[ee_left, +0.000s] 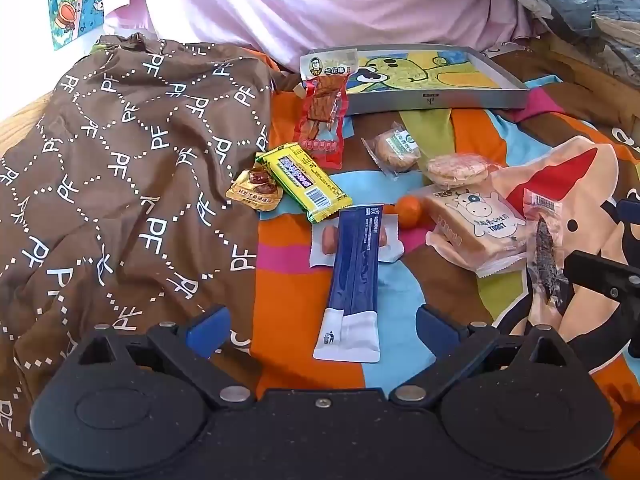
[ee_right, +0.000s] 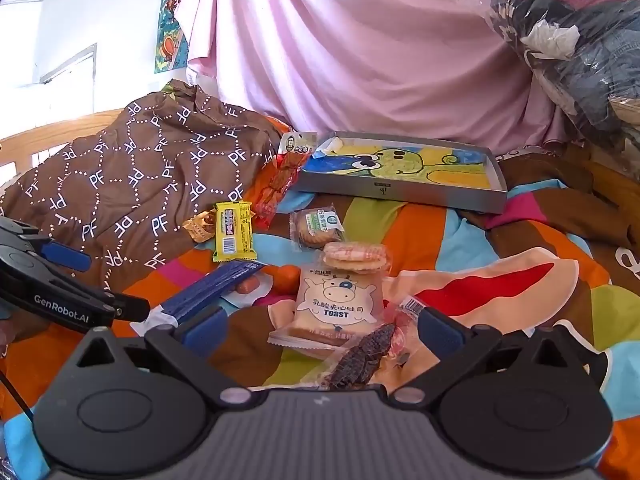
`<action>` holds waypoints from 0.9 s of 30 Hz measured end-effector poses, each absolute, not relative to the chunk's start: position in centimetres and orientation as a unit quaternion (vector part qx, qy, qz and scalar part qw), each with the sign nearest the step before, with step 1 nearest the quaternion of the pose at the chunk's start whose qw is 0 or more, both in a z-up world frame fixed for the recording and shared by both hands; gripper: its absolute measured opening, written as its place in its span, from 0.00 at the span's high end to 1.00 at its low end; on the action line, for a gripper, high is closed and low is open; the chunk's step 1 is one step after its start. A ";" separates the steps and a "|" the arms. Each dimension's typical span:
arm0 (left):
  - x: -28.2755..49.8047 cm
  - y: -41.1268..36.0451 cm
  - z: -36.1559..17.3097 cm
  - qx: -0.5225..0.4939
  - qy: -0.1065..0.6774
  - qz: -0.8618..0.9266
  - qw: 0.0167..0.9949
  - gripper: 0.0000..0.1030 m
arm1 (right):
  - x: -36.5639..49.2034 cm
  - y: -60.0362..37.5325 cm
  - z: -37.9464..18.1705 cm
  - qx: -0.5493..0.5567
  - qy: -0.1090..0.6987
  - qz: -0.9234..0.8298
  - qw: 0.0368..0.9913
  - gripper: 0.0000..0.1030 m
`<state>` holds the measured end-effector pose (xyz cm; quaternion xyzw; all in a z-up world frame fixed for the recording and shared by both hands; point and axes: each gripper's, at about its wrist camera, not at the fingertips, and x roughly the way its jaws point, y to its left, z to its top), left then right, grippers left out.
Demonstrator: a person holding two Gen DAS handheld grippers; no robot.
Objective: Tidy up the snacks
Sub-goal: 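Move the right tool toward the dark jerky packet while the left tool approaches the blue stick packet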
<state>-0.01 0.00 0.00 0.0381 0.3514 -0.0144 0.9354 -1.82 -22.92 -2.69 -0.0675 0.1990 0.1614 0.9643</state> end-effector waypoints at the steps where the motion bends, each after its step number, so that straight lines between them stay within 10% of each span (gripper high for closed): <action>1: 0.0 0.0 0.0 0.038 0.352 -0.014 0.935 0.04 | -1.8 -23.0 -2.7 -0.068 0.200 0.161 0.964 0.00; 27: 1.0 -0.4 -0.8 0.046 0.344 -0.015 0.938 0.04 | -0.6 -23.1 -4.0 -0.059 0.240 0.165 0.955 0.00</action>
